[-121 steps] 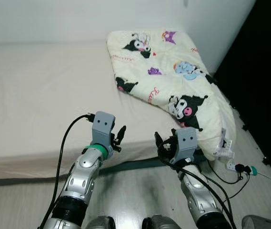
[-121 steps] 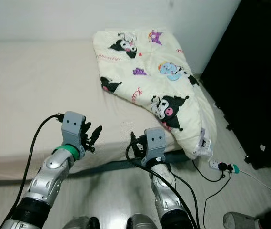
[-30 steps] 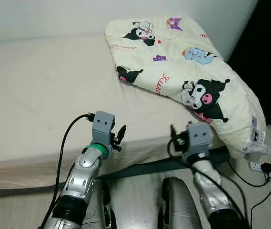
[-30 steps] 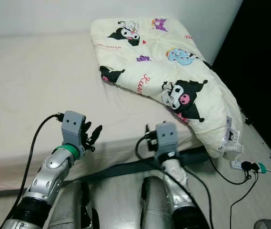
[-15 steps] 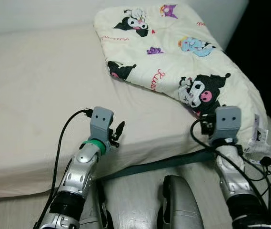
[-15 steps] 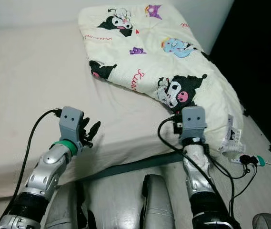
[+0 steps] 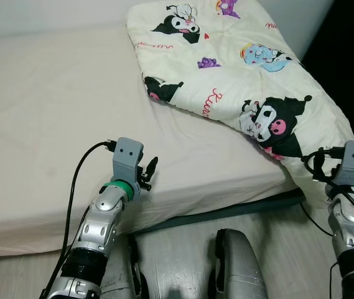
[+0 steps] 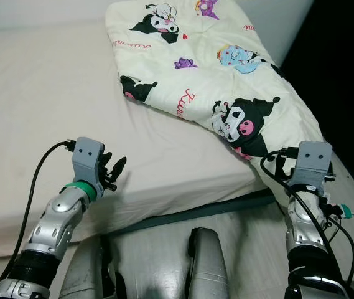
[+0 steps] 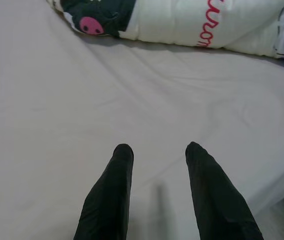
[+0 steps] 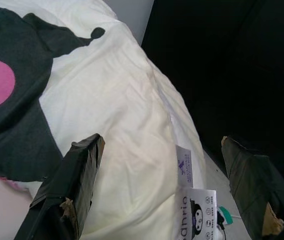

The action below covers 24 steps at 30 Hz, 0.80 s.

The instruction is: Clean up the room

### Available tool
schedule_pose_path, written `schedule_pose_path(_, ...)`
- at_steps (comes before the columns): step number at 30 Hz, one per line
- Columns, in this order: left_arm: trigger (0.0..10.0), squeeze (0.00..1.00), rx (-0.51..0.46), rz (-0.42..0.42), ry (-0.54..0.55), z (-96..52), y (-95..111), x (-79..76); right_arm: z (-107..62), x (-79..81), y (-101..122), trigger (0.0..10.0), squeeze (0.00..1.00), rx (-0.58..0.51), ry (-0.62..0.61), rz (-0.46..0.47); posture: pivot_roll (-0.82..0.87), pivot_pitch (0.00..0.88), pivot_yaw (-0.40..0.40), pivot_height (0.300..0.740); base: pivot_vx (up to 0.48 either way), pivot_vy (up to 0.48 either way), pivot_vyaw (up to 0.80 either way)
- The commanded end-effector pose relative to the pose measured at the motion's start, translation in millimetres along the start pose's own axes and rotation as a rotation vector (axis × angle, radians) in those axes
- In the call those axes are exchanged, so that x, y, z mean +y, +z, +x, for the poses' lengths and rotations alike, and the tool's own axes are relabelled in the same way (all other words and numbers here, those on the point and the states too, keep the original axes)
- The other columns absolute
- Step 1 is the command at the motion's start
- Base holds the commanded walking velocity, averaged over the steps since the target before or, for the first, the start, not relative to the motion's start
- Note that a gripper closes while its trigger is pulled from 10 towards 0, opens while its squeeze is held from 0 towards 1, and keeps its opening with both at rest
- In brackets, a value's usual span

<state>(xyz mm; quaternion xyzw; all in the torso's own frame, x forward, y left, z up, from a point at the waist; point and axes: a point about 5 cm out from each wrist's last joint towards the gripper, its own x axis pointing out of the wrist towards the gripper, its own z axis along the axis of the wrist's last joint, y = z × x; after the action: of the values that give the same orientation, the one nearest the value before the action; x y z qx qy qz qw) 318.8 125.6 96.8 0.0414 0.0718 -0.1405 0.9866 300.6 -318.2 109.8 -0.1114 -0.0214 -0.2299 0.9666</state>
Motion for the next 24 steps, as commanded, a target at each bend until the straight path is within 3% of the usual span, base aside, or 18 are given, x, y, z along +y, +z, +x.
schedule_pose_path(1,10.0,0.0,0.025,-0.005,0.006,-2.5,-5.0,1.6,-3.4,-7.8,-8.0,10.0,1.0,0.03,-0.023,-0.012,-0.03,0.107,0.07,0.595,0.0,0.0,0.0)
schedule_pose_path(5,10.0,0.0,0.03,0.001,0.006,-3.1,-4.6,4.3,-2.6,-1.6,-9.2,10.0,1.0,0.024,0.044,0.03,-0.02,0.122,0.082,0.595,0.0,0.0,0.0)
schedule_pose_path(11,10.0,0.0,0.034,0.007,0.013,-4.1,-3.1,9.2,0.3,-0.1,-14.7,10.0,1.0,0.073,0.038,0.059,-0.01,0.144,0.091,0.595,0.0,0.0,0.0)
schedule_pose_path(13,10.0,0.0,0.034,0.007,0.014,-5.9,-2.0,10.7,2.4,-1.1,-15.1,10.0,0.0,0.088,0.038,0.078,0.01,0.165,0.101,0.595,0.0,0.0,0.0)
schedule_pose_path(24,10.0,0.0,0.033,0.01,0.011,-9.8,2.4,11.1,13.1,-0.8,-2.4,10.0,0.0,0.058,0.066,0.08,0.03,0.22,0.109,0.595,0.0,0.0,0.0)
